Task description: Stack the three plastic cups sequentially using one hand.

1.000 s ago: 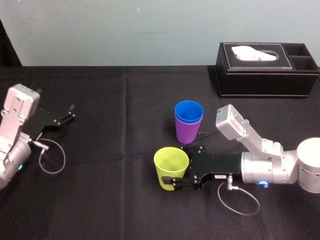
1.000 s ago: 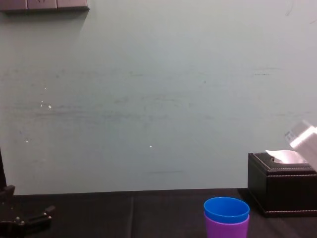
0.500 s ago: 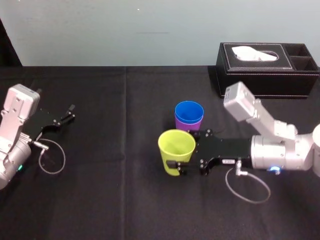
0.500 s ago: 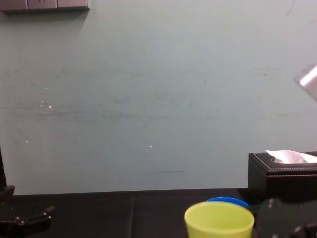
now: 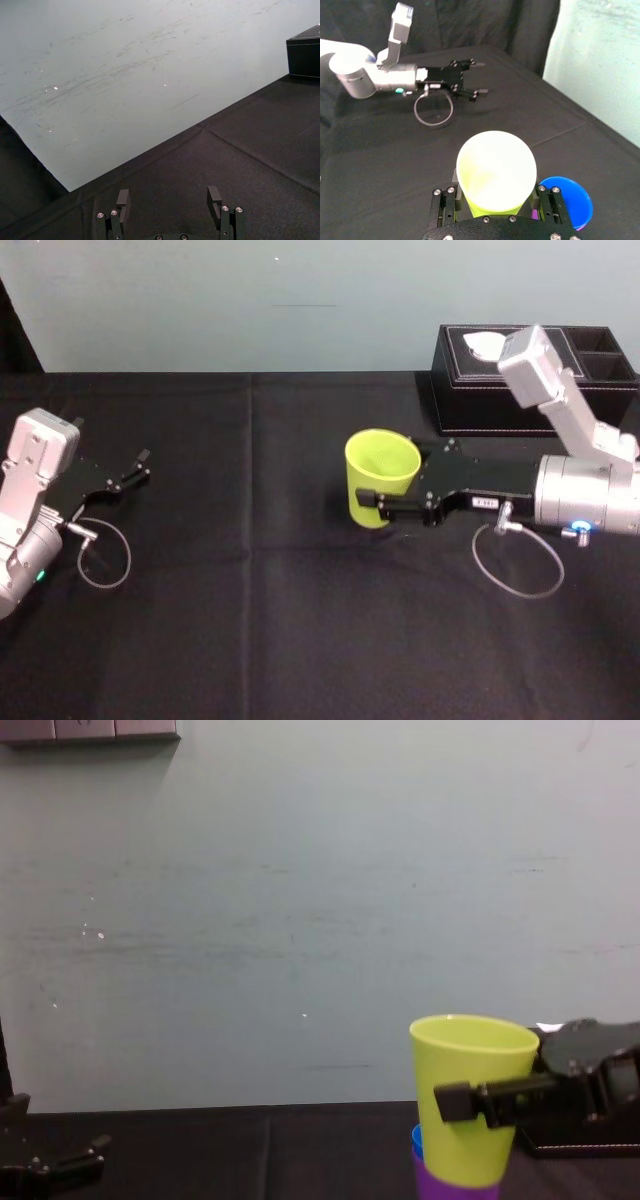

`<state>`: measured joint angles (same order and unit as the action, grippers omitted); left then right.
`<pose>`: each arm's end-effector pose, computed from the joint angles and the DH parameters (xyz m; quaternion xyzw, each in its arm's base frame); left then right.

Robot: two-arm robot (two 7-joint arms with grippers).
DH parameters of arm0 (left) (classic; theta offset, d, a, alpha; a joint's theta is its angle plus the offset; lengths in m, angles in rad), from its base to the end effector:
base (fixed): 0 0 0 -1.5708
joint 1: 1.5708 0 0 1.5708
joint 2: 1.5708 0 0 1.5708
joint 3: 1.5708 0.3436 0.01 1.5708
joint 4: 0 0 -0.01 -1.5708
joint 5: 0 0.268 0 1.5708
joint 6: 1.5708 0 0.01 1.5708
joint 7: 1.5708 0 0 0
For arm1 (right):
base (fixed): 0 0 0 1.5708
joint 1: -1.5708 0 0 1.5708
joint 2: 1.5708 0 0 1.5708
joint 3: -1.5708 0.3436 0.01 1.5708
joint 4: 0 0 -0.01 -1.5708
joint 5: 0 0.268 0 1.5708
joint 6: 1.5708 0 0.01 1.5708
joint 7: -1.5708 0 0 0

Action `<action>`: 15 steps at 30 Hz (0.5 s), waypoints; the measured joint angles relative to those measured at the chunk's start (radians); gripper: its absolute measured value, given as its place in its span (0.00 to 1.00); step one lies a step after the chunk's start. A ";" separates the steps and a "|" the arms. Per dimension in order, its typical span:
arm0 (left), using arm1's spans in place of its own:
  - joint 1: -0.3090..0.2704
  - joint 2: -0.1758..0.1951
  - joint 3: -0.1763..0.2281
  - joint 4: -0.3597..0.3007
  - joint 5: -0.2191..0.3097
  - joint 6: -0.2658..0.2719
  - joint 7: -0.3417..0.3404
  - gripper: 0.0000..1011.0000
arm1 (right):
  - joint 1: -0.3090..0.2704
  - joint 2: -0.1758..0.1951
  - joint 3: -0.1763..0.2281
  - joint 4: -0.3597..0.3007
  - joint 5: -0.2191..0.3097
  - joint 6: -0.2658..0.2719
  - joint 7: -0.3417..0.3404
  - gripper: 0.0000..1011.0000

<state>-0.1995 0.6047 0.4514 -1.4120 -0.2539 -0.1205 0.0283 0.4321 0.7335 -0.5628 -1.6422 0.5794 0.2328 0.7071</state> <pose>0.3282 0.1239 -0.3377 0.1415 -0.1325 0.5799 0.7913 0.3683 -0.1098 -0.2188 -0.1457 -0.0163 -0.2172 0.9651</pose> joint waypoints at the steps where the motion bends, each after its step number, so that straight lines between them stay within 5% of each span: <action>1: 0.000 0.000 0.000 0.000 0.000 0.000 0.000 1.00 | 0.003 -0.001 0.002 0.001 0.004 0.000 -0.003 0.72; 15: 0.000 0.000 0.000 0.000 0.000 0.000 0.000 1.00 | 0.064 -0.026 0.006 0.056 0.020 0.005 -0.039 0.72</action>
<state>-0.1995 0.6047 0.4514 -1.4120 -0.2539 -0.1205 0.0283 0.4959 0.7070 -0.5566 -1.5862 0.5995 0.2382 0.6684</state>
